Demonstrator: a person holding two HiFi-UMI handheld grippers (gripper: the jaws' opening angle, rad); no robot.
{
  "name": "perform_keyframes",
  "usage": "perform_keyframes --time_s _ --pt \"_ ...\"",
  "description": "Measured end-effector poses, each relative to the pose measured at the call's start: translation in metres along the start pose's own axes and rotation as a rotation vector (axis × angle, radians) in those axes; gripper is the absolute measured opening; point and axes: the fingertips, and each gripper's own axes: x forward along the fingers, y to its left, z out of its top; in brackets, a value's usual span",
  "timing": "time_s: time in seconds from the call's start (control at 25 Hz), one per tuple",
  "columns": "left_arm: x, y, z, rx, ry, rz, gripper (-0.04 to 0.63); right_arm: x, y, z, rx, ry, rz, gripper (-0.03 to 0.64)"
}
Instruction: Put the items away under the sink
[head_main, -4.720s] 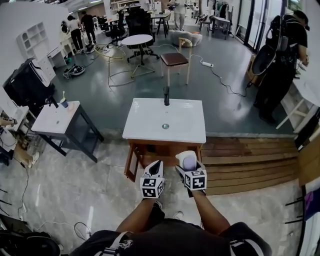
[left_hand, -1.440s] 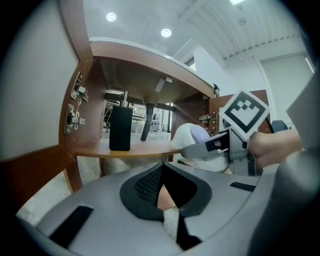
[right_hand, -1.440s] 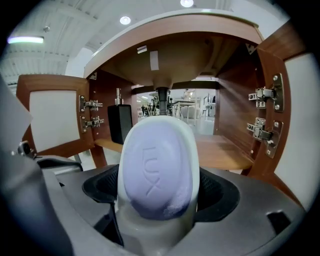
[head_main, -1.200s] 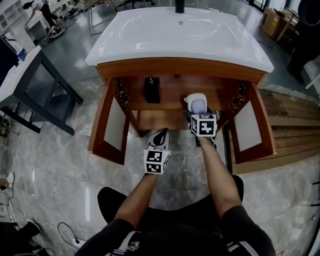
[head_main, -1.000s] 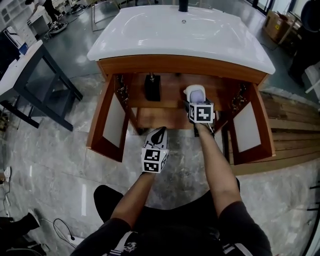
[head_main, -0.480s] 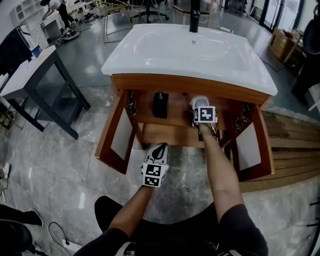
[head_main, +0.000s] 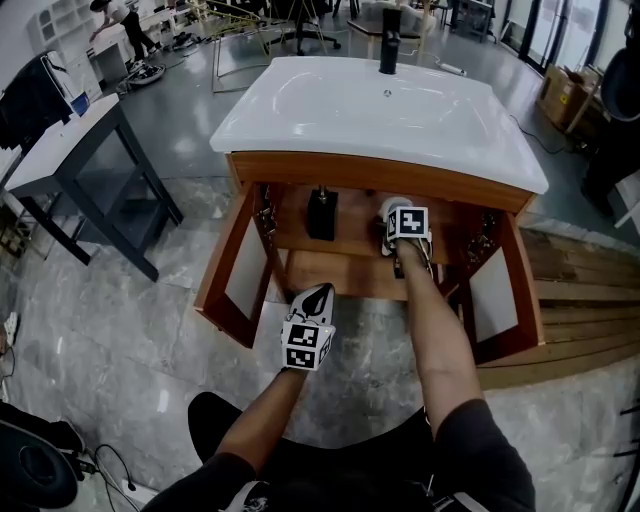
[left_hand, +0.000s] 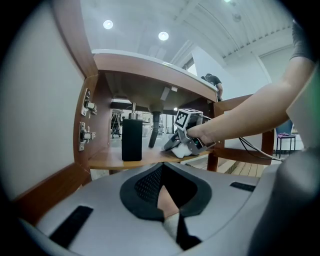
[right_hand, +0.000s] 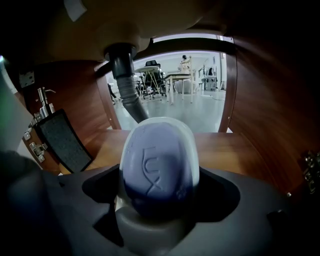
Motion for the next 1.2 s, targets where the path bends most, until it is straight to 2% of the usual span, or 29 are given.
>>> perform_keyframes --time_s 0.12,0.4,0.68,0.84,1.16,1.2 --pt "0.001 0.003 0.007 -0.01 -0.007 0.001 0.006 0.001 -0.001 0.0 0.005 0.002 -0.003 0.468" --pt "0.014 0.01 0.016 0.042 -0.004 0.002 0.008 -0.004 0.0 0.011 -0.013 -0.06 -0.002 0.468" --pt "0.022 0.013 0.016 0.02 0.007 0.002 0.008 -0.048 0.007 0.03 -0.094 -0.225 -0.031 0.469" --pt "0.025 0.011 0.02 0.007 -0.001 -0.001 0.008 -0.089 0.022 0.024 -0.133 -0.337 -0.037 0.468" --pt "0.025 -0.009 0.023 -0.001 -0.029 -0.03 0.008 -0.179 0.069 -0.023 -0.301 -0.577 -0.011 0.465" --pt "0.024 -0.01 0.022 -0.004 -0.028 -0.03 0.008 -0.19 0.072 -0.029 -0.319 -0.608 -0.029 0.424"
